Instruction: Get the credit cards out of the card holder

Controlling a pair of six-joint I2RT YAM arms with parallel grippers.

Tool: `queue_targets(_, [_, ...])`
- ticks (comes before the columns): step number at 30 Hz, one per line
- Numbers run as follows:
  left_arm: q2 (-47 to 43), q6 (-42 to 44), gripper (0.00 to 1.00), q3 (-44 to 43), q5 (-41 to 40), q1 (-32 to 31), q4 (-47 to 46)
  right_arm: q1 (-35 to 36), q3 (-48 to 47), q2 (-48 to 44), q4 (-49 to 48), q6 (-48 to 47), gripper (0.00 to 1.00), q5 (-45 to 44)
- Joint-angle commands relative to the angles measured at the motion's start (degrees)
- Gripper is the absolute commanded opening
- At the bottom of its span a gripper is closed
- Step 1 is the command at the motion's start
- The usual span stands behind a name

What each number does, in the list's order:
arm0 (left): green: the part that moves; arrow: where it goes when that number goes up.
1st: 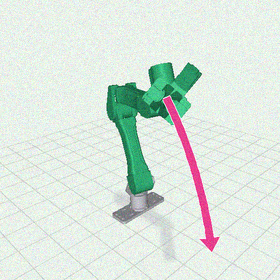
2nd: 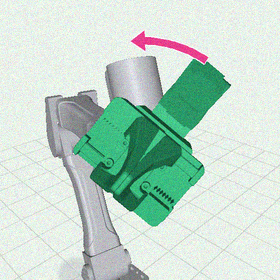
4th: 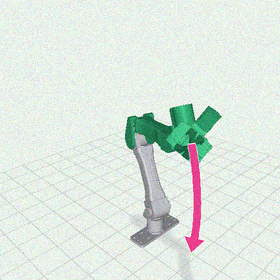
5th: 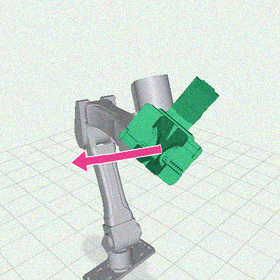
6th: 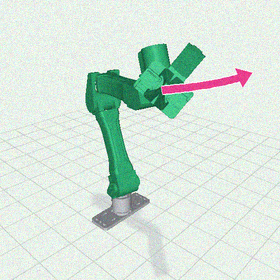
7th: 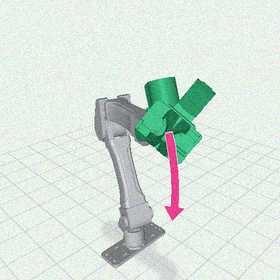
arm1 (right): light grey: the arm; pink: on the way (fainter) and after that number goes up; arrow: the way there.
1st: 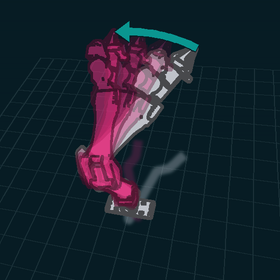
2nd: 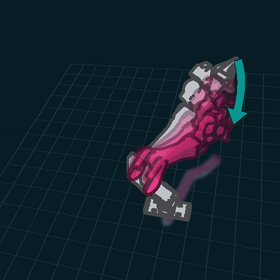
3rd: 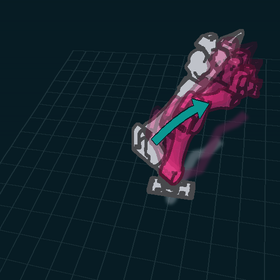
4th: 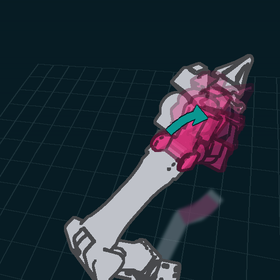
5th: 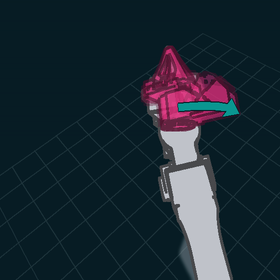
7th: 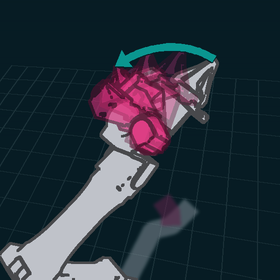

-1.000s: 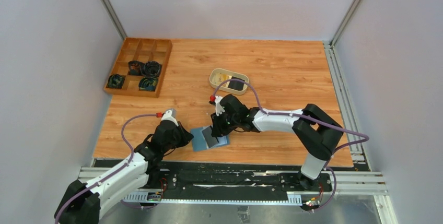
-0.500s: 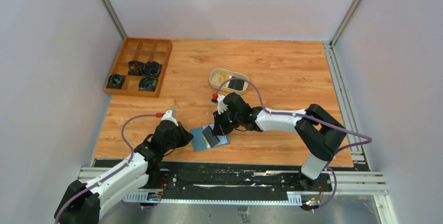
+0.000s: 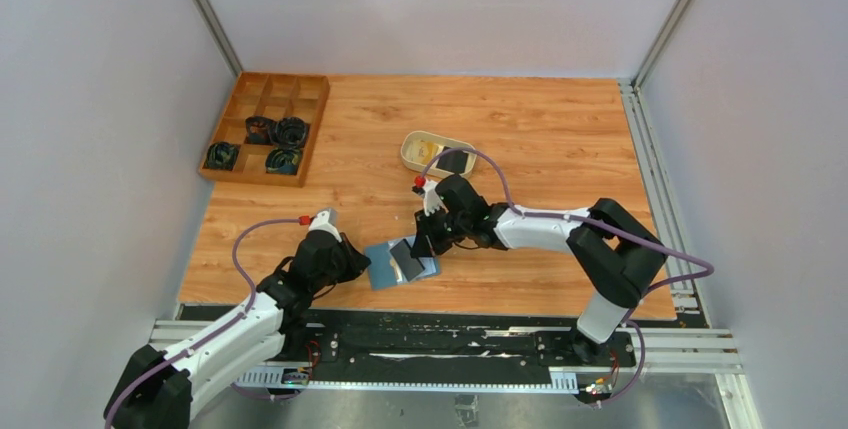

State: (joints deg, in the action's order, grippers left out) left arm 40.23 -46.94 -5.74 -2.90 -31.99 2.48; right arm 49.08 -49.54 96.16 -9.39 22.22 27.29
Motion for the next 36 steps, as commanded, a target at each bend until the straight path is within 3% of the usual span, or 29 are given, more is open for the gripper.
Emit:
queue_targets(1, [0.2, 1.2, 0.0, 0.1, -1.0, 0.3, 2.2, -1.7, 1.7, -0.5, -0.9, 0.7, 0.05, 2.0])
queue_targets(5, [0.2, 1.2, 0.0, 0.0, -1.1, 0.3, 2.3, -2.1, 2.3, 1.8, -4.7, 3.7, 0.0, 4.7])
queue_targets(18, [0.7, 1.7, 0.0, -1.0, -1.4, 0.3, 2.8, -2.6, 2.1, 8.5, -14.0, 10.2, 0.0, 12.9])
queue_targets(36, [2.5, 1.8, 0.0, -1.8, -1.3, 0.4, 2.2, -5.9, 4.6, 9.6, -19.9, 13.5, 0.16, 17.2])
